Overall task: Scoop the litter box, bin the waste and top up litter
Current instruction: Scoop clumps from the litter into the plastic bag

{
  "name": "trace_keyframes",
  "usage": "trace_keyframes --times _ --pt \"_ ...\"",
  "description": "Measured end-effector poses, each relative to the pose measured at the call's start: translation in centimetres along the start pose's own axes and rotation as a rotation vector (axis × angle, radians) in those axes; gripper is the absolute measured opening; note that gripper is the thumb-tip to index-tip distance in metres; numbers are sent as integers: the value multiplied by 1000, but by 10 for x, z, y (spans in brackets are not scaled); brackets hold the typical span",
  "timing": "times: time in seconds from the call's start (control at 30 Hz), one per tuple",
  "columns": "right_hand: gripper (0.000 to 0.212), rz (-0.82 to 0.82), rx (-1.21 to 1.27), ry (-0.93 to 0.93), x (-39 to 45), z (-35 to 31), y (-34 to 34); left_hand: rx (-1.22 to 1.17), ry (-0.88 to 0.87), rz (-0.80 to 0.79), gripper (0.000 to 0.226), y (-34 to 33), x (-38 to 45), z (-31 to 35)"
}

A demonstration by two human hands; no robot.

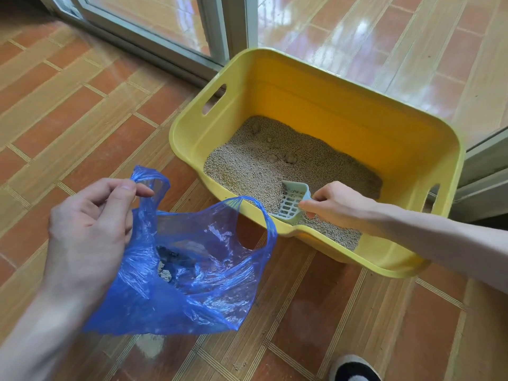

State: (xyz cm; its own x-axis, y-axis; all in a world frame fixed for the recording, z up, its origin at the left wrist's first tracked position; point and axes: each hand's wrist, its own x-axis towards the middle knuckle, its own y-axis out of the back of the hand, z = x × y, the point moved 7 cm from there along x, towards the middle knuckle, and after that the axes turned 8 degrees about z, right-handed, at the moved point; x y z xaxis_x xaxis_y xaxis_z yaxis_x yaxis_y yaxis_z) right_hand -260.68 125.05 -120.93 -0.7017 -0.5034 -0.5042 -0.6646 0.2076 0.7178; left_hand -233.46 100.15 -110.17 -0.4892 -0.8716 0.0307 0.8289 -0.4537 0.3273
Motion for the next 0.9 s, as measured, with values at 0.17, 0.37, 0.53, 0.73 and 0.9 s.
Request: trace_keyframes --times 0.17,0.37,0.53,0.73,0.9 --pt "38 6 96 -9 1 2 -1 -1 6 7 30 -1 0 -1" --pt "37 5 213 13 -1 -3 -1 -13 8 12 30 -2 0 0" --pt "40 46 352 53 -5 -10 7 -23 2 9 29 -3 1 1" --pt "40 93 428 79 -14 -12 22 -41 11 5 32 -2 1 1" --pt "39 130 425 83 -14 -10 32 -34 14 3 32 -2 1 2"
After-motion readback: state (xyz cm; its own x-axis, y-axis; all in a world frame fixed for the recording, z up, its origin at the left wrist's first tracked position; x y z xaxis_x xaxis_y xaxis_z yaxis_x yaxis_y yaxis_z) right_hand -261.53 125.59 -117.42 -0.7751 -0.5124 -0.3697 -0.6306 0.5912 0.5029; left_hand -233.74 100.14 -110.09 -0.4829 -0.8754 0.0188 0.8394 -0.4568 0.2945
